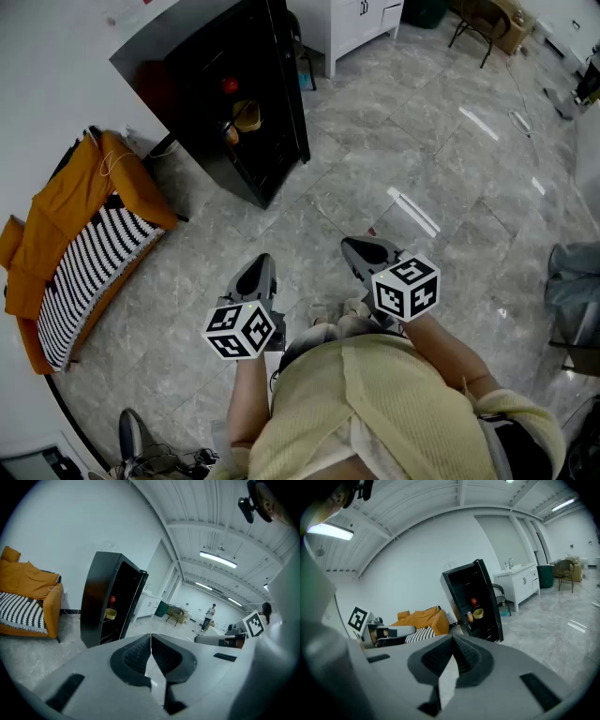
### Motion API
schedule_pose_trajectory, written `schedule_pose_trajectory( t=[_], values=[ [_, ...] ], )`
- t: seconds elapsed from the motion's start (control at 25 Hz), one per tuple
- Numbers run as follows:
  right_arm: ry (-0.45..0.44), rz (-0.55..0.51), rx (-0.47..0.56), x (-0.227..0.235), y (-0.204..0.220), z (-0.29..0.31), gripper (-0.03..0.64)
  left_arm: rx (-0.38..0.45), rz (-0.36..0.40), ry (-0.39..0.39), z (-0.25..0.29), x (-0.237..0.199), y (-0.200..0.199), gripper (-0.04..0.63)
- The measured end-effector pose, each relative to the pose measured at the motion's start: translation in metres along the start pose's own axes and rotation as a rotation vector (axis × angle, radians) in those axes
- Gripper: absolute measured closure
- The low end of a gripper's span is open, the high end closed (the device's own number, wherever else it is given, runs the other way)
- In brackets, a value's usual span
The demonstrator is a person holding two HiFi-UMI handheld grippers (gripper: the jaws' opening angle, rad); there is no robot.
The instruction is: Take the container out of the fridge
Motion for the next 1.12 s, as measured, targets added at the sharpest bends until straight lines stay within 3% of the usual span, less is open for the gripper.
schedule_pose_trajectory(
  t=[0.6, 1.12],
  values=[
    [-0.014, -0.015, -0.004, 0.024, -0.014, 0.008, 0.589, -0.011, -0.02, -0.012, 0.025, 0.01, -0.004, 0.572],
    [-0.067, -0.061, -0.003, 0.053, -0.029, 0.013, 0.589, -0.038, 0.018, -0.042, 0.058, 0.032, -0.007, 0.572]
  ],
)
Point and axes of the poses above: the fingertips, and each gripper's own axes: z forward along the fingers, x to its right, y out of its underside, the point moved 6 cm from there along -z, backward along the fingers, and after that the axes turned 6 degrees about -x, right-handed, at the moved point
